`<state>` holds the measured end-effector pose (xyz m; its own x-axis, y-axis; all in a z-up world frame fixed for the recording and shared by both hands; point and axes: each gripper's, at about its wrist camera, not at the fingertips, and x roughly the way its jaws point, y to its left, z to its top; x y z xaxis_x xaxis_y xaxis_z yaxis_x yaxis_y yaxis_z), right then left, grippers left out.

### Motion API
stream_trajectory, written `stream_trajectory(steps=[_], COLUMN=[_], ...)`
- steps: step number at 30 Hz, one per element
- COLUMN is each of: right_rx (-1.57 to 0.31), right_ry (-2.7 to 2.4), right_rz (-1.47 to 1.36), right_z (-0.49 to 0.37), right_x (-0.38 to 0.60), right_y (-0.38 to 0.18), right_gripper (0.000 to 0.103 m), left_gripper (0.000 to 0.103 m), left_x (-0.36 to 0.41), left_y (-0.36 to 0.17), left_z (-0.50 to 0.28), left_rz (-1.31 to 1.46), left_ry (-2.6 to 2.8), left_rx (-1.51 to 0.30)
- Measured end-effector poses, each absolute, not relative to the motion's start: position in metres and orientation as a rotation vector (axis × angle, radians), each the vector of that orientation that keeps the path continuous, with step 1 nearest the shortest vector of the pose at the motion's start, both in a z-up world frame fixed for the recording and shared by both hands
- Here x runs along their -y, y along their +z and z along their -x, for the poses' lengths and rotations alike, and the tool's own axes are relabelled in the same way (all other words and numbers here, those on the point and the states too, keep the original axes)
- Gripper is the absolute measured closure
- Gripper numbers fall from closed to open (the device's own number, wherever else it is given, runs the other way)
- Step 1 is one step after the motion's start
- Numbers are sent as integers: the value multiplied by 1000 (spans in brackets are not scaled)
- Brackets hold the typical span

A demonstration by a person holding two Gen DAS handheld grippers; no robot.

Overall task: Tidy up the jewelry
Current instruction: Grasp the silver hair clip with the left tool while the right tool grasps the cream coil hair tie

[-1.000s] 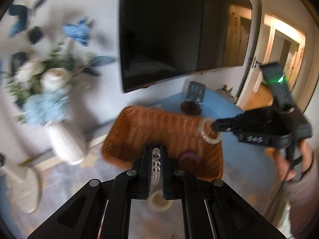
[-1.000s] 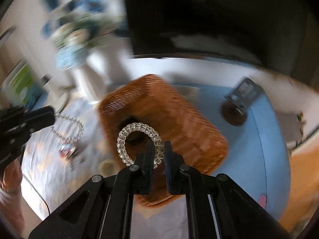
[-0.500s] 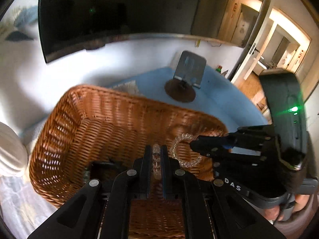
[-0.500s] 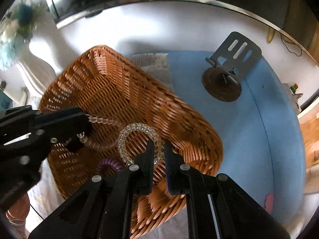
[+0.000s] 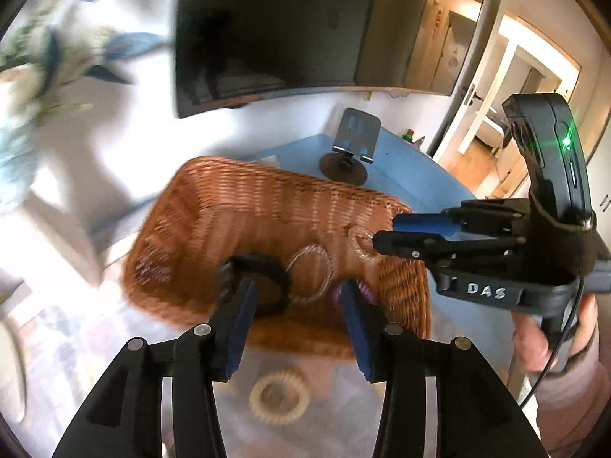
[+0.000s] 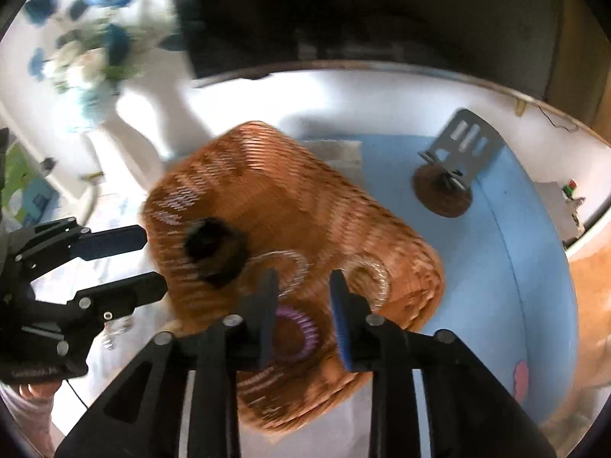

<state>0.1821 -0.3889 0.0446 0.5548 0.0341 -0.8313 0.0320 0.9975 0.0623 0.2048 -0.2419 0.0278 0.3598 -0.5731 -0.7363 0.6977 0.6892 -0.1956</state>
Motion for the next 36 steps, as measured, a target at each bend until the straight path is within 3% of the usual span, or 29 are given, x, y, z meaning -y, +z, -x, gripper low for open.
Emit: stream_trajectory(steps=[10, 19, 28, 36], right_rx=[-1008, -1095, -1285, -1212], right_ry=[146, 220, 128, -21], right_rz=[-46, 57, -37, -288], right_z=[-153, -139, -150, -152], right_x=[311, 242, 243, 287], right_y=[55, 31, -29, -55], right_gripper=[57, 57, 57, 57], left_gripper=[55, 55, 55, 55], left_x=[113, 26, 17, 52], left_y=[42, 7, -52, -64], left_z=[-166, -152, -164, -163], left_rz=[-93, 31, -130, -221], left_ry=[-706, -662, -566, -721], left_rx=[-843, -896, -969, -947])
